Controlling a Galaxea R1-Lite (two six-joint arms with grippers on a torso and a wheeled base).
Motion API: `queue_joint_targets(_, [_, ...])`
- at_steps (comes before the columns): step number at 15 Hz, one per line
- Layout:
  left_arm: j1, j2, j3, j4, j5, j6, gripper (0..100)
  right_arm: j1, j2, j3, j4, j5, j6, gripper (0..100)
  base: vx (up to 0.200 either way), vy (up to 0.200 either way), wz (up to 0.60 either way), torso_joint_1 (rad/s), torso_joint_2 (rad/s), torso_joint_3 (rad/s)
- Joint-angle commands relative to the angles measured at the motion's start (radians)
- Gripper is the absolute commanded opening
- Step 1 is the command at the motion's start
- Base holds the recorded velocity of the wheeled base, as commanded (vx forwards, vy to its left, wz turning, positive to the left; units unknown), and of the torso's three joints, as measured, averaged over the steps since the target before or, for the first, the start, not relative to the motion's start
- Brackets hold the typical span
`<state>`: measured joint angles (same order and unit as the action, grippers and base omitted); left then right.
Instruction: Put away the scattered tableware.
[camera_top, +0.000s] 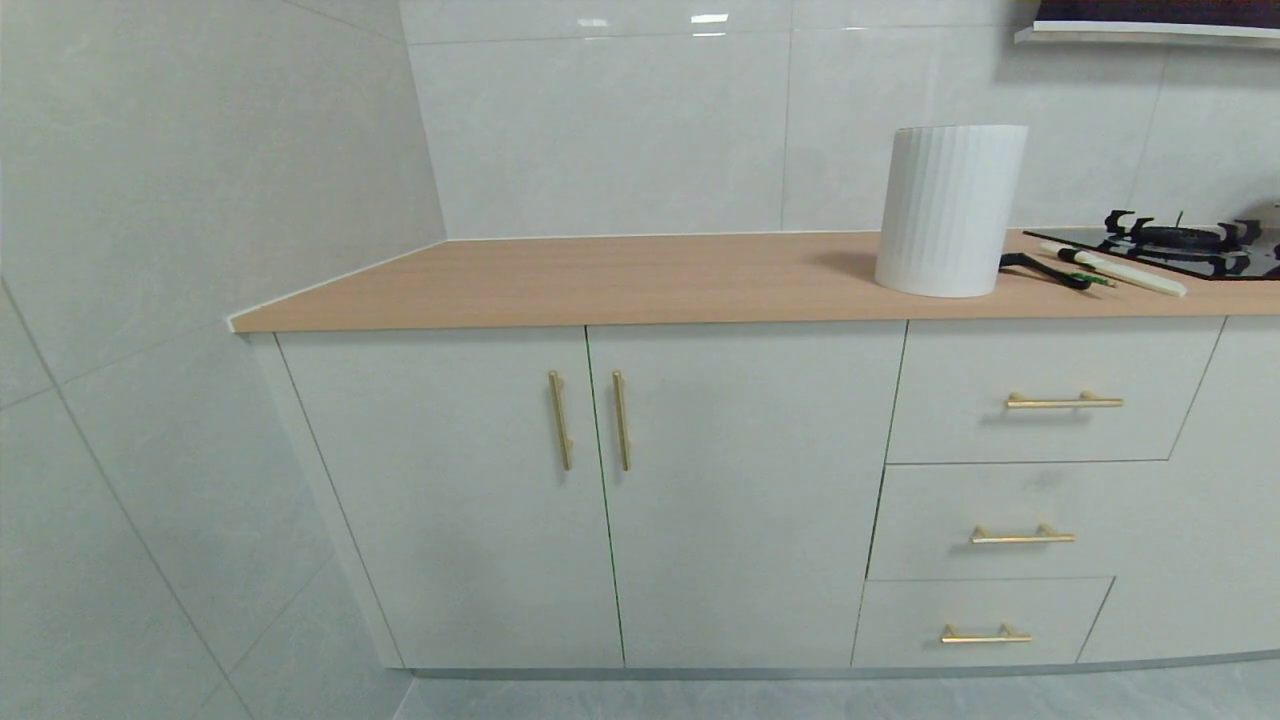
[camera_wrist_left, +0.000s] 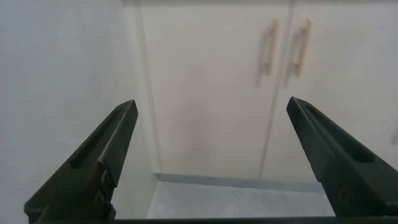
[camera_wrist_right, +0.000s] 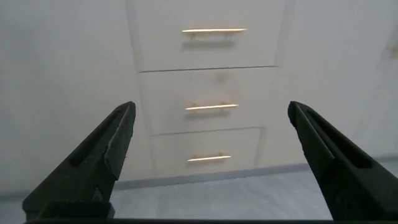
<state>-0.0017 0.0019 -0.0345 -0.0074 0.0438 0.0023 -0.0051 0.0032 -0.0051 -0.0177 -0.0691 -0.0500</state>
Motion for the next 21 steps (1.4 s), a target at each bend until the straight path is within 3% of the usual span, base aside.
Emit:
queue_joint_targets(1, [0.0,-0.002,0.034,0.001,-0.015,-0.005,100,0.001,0.0,0.004,0.022,0.028,0.01,100,0.0,0.0,0.0,0.0,0.0,0.0])
queue_joint_targets(4, [0.0,-0.002,0.034,0.003,-0.019,0.018,100,0.001,-0.002,0.005,0.015,0.025,0.016,100,0.0,0.0,0.0,0.0,0.0,0.0])
queue_joint_targets(6, [0.0,-0.002,0.034,0.003,-0.019,-0.01,100,0.001,-0.002,0.005,0.015,0.028,0.012,100,0.0,0.0,0.0,0.0,0.0,0.0])
queue_joint_targets(17, [0.0,-0.002,0.034,0.004,-0.019,-0.007,100,0.001,-0.002,0.005,0.015,0.029,0.03,100,0.0,0.0,0.0,0.0,0.0,0.0])
queue_joint_targets(21, [0.0,-0.002,0.034,0.004,-0.019,-0.007,100,0.001,-0.002,0.005,0.015,0.029,0.03,100,0.0,-0.2,0.0,0.002,0.0,0.004])
